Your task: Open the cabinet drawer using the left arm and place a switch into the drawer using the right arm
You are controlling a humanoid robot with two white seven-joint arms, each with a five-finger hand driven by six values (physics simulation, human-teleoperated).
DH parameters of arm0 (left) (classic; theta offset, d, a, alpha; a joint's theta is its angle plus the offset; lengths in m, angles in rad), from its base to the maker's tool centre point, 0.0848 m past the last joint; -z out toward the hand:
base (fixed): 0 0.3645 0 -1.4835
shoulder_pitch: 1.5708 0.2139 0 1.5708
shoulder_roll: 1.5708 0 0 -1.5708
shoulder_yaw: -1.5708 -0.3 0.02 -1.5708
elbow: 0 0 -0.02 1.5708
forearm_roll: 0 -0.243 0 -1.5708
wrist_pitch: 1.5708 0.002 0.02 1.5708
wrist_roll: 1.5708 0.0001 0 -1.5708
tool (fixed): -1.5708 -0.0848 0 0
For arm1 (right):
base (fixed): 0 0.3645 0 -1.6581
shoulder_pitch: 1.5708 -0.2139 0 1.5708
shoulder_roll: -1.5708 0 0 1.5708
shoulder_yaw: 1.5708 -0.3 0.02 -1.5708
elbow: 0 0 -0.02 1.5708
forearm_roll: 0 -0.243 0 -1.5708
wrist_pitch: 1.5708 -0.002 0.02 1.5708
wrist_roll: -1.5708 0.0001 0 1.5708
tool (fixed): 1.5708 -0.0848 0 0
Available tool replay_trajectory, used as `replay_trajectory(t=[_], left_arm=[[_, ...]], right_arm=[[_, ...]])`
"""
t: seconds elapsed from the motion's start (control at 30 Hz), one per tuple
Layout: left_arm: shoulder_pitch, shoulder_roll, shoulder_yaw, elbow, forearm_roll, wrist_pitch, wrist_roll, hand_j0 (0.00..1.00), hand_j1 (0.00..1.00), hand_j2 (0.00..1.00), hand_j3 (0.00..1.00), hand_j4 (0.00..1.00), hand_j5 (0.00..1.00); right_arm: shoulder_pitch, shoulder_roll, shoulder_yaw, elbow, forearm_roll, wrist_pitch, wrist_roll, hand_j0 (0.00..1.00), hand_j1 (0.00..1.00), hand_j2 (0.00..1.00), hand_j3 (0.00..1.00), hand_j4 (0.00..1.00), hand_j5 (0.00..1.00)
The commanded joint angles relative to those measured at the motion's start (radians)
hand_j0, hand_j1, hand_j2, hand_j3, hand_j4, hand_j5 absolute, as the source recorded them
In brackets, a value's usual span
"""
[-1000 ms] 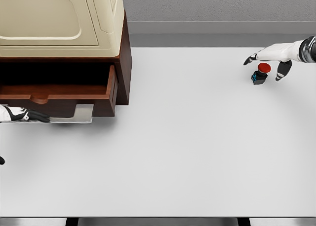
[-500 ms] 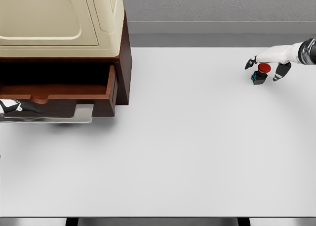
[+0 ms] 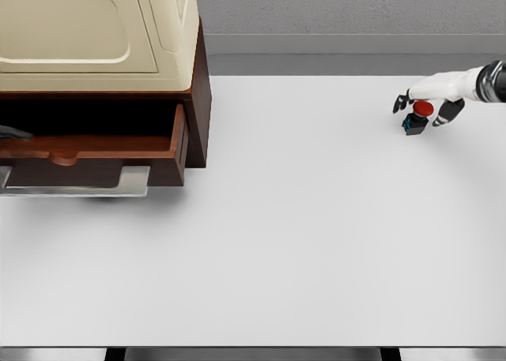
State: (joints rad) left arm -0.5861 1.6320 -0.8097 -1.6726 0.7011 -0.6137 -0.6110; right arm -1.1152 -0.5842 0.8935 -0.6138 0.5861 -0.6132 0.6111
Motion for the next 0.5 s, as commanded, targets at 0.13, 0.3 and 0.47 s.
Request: replay_trajectory(t=[0.13, 0.3, 0.47], left_arm=[[-0.006, -0.046, 0.073, 0.004, 0.046, 0.003, 0.000, 1.00, 1.00, 1.00, 1.00, 1.00, 1.00], [-0.006, -0.063, 0.084, 0.010, 0.049, 0.003, 0.000, 1.00, 1.00, 1.00, 1.00, 1.00, 1.00], [-0.023, -0.086, 0.099, 0.010, 0.044, 0.003, 0.000, 1.00, 1.00, 1.00, 1.00, 1.00, 1.00]], right_arm=[[0.000, 0.001, -0.001, 0.000, -0.003, 0.002, 0.000, 0.77, 0.77, 0.77, 0.77, 0.77, 0.77], [0.000, 0.006, -0.001, 0.020, -0.002, 0.002, 0.000, 0.77, 0.77, 0.77, 0.77, 0.77, 0.77], [0.002, 0.011, -0.001, 0.020, -0.002, 0.002, 0.000, 0.77, 0.77, 0.77, 0.77, 0.77, 0.77]])
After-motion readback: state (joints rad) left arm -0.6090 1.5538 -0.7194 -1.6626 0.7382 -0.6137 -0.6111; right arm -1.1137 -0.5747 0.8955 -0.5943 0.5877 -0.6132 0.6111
